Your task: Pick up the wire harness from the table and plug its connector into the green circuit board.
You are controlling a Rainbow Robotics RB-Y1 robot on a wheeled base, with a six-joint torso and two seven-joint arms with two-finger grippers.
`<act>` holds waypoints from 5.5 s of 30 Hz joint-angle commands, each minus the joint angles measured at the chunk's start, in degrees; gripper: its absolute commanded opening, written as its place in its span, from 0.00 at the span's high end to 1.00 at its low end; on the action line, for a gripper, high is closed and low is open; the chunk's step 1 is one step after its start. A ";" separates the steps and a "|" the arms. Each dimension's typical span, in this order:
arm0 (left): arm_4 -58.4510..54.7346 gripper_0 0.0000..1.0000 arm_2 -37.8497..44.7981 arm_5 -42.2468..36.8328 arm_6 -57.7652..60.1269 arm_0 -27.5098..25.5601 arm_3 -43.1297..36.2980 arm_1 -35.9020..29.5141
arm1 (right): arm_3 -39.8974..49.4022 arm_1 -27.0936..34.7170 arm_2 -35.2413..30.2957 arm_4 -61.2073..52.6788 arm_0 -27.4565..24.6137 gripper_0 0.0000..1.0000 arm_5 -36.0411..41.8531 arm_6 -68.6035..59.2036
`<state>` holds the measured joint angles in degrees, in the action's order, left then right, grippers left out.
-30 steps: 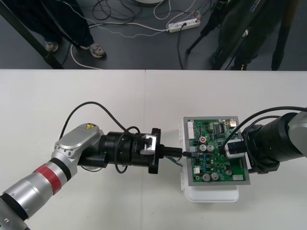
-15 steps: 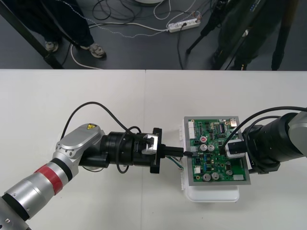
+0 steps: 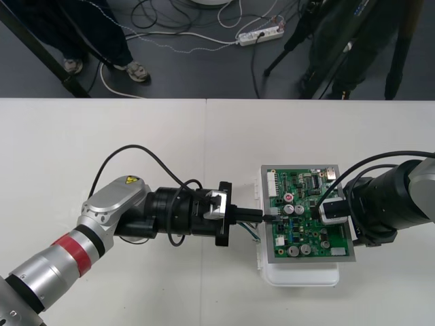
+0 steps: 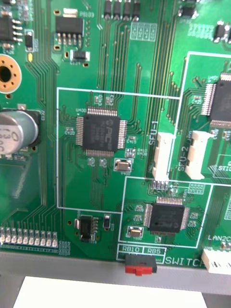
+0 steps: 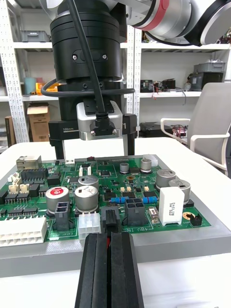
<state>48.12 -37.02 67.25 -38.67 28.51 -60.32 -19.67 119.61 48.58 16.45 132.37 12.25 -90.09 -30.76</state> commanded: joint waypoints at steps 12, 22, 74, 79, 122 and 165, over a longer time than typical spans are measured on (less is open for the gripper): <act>-0.92 1.00 1.16 -3.79 -4.31 1.46 -2.79 3.68 | 1.68 -0.24 0.78 -1.50 1.72 0.00 0.09 -2.55; -2.86 0.24 1.16 -3.79 -4.22 1.37 -2.79 2.10 | 1.68 -0.15 0.78 -1.06 1.72 0.00 0.09 -2.47; -5.85 0.01 5.03 -5.02 13.09 3.75 -10.35 -32.18 | -0.51 10.04 -28.84 -63.99 2.60 0.00 0.52 -8.71; -4.09 0.01 9.16 -4.06 17.92 3.75 -13.25 -32.01 | 0.28 7.32 -29.37 -65.13 2.51 0.00 5.80 -8.53; 34.06 0.01 51.79 22.75 74.09 3.66 -50.86 -14.60 | 8.01 -2.44 -34.99 -59.42 1.19 0.00 4.13 -6.25; 36.52 0.01 52.05 22.75 76.81 2.60 -54.55 -14.60 | 8.01 -2.44 -34.99 -59.42 1.19 0.00 4.13 -6.25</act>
<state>84.35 13.47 88.49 40.45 29.98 -113.15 -35.11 126.67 46.98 -16.57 72.68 13.04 -85.65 -39.69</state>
